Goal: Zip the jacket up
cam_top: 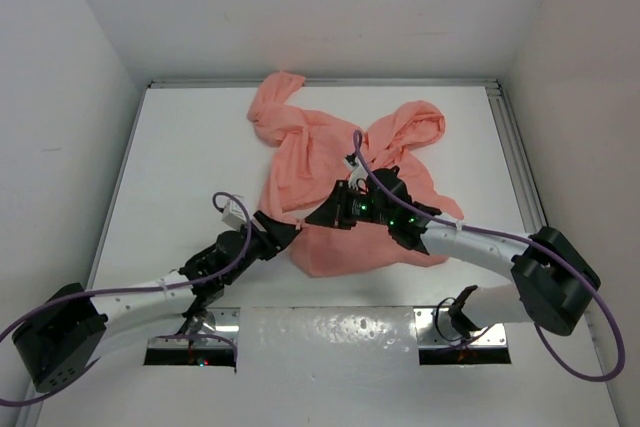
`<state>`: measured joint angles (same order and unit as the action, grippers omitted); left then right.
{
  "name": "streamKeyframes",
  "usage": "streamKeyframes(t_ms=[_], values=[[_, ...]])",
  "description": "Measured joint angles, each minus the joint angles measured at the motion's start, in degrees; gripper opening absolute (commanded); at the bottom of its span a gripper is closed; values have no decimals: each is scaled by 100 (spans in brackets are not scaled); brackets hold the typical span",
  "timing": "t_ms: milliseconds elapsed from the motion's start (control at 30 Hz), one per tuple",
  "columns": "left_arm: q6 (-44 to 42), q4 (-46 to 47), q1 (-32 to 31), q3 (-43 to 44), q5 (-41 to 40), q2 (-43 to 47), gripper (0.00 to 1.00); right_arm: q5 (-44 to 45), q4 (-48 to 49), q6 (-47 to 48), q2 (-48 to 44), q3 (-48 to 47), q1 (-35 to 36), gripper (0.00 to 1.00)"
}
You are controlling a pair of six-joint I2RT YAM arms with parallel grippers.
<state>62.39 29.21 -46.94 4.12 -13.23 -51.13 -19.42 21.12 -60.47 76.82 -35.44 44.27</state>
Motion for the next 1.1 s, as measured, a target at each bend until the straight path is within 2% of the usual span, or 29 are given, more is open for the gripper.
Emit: streamKeyframes(t_ms=[267, 400, 533, 667, 700, 767, 800, 967, 1100], values=[[201, 234, -72, -83, -291, -4, 50, -243, 249, -236, 0, 120, 0, 0], [262, 278, -170, -83, -538, 212, 56, -317, 297, -278, 0, 201, 0, 0], [354, 323, -197, -83, -778, 313, 51, -376, 299, -286, 0, 269, 0, 0], [417, 372, -210, -83, -879, 153, 35, -494, 343, -319, 0, 278, 0, 0], [424, 387, -214, -83, -885, 87, 24, -522, 369, -328, 0, 278, 0, 0], [439, 402, -219, -83, -898, -7, 12, -557, 407, -358, 0, 278, 0, 0], [435, 402, -221, -83, -907, -28, 0, -577, 417, -367, 0, 278, 0, 0], [385, 219, -223, -83, -988, 94, 0, -627, 433, -391, 9, 278, 0, 0], [315, -142, -223, -87, -981, 551, 0, -579, 431, -358, 116, 262, 0, 0]])
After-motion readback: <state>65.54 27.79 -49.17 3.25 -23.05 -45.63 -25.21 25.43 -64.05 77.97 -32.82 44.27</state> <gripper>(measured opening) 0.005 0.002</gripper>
